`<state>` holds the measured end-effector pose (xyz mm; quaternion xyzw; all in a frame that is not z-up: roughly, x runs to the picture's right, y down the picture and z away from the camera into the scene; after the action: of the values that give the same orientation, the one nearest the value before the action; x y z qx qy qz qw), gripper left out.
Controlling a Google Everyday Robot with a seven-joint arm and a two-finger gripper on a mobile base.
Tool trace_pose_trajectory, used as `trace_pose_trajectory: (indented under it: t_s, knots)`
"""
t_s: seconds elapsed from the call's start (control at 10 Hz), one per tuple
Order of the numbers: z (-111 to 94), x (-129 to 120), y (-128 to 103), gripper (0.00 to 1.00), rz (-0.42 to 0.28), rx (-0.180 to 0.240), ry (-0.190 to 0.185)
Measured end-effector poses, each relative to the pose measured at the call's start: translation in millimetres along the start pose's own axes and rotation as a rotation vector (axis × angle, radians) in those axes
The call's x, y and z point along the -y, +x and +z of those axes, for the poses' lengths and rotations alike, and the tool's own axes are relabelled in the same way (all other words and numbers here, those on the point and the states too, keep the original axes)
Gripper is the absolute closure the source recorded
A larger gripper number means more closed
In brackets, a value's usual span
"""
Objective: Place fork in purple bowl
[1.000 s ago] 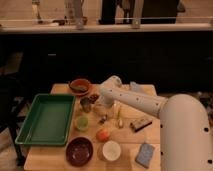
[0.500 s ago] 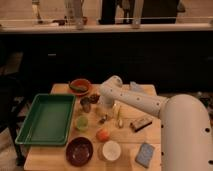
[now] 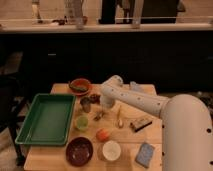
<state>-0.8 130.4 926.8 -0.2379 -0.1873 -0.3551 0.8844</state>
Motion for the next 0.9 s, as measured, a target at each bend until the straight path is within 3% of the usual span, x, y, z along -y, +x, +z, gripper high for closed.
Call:
trace_pose_trajectory:
  t_s: [0.3, 0.8, 0.9]
  knots:
    - [8.5, -3.8, 3.4, 1.0, 0.013, 0.027, 0.005]
    - [3.8, -4.1, 2.4, 1.0, 0.007, 0.024, 0.001]
    - [1.0, -5.4, 0.0, 1.0, -0.001, 0.022, 0.015]
